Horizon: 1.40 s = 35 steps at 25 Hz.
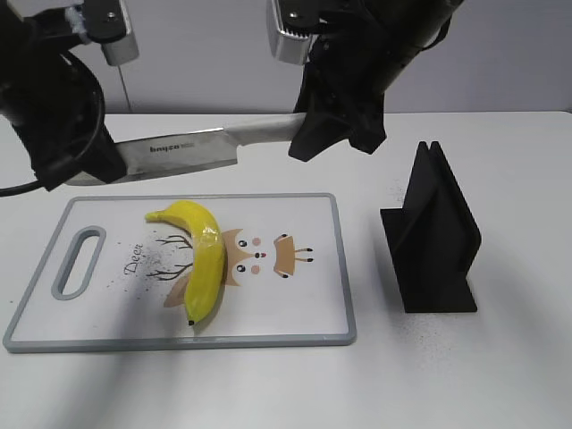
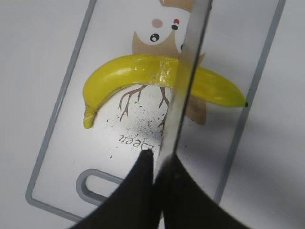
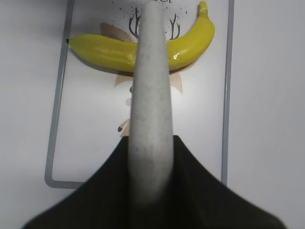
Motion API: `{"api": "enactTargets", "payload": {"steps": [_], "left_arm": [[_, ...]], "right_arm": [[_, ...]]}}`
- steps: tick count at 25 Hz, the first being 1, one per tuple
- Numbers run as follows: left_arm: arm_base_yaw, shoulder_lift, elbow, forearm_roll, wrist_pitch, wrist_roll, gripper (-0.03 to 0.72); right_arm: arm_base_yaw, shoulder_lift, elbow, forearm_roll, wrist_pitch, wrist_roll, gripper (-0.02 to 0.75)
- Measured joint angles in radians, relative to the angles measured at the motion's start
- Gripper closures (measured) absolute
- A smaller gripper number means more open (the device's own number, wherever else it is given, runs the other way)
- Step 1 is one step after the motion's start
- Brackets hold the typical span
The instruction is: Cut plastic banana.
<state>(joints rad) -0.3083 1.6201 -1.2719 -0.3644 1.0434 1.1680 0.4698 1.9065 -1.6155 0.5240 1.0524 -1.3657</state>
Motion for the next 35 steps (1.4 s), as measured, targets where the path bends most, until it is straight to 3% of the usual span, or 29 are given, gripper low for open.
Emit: {"api": "enactTargets", "payload": {"steps": [8, 15, 20, 27, 35], "left_arm": [[-0.008, 0.094, 0.017, 0.009, -0.071, -0.018, 0.659], [-0.039, 0.282, 0.178, -0.004, -0.372, -0.018, 0.657], [-0.040, 0.314, 0.163, 0.000, -0.366, -0.022, 0.655], [-0.047, 0.231, 0.184, 0.024, -0.359, -0.031, 0.655], [-0.048, -0.079, 0.187, 0.064, -0.307, -0.042, 0.660]], "right_arm": [[0.000, 0.084, 0.000, -0.042, 0.016, 0.090, 0.577], [0.000, 0.304, -0.006, -0.098, -0.035, 0.092, 0.571], [-0.002, 0.343, -0.030, -0.121, -0.016, 0.123, 0.566], [0.007, 0.277, -0.016, -0.133, -0.004, 0.142, 0.566], [0.013, 0.045, -0.016, -0.129, -0.001, 0.146, 0.566]]}}
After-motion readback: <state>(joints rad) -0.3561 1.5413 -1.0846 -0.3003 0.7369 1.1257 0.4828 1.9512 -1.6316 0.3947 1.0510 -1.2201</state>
